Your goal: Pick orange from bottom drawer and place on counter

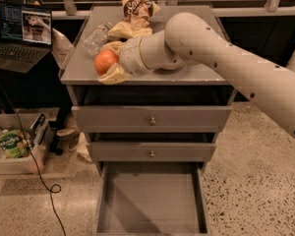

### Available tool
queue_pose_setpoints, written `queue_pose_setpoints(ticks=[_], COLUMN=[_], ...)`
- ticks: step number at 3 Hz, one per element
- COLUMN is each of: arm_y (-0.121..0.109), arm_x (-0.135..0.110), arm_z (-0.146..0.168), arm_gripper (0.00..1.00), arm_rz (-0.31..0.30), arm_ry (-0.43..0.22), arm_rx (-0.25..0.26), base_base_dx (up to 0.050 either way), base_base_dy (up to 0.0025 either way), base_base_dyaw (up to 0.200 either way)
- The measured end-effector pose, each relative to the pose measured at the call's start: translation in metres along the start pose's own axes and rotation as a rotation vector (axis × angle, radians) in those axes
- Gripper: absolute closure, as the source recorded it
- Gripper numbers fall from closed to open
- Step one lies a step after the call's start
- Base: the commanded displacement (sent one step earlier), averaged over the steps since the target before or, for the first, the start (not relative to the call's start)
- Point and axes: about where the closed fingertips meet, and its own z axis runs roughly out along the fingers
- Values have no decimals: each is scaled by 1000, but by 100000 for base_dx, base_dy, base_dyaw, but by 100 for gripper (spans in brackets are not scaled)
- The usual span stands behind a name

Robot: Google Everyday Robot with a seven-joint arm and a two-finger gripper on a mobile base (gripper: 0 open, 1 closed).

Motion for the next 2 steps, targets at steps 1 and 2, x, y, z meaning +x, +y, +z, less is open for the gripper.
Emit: queue_pose_setpoints(ticks=[1,2], arm_y=[-22,-44], arm_x=[13,25], arm_z=[-2,5], arm_gripper=[100,100], arm_rz=[17,24], arm_ry=[23,49], arm_rx=[36,27], base_base_dx=[0,0], base_base_dy=[0,0], base_base_dyaw=[0,0])
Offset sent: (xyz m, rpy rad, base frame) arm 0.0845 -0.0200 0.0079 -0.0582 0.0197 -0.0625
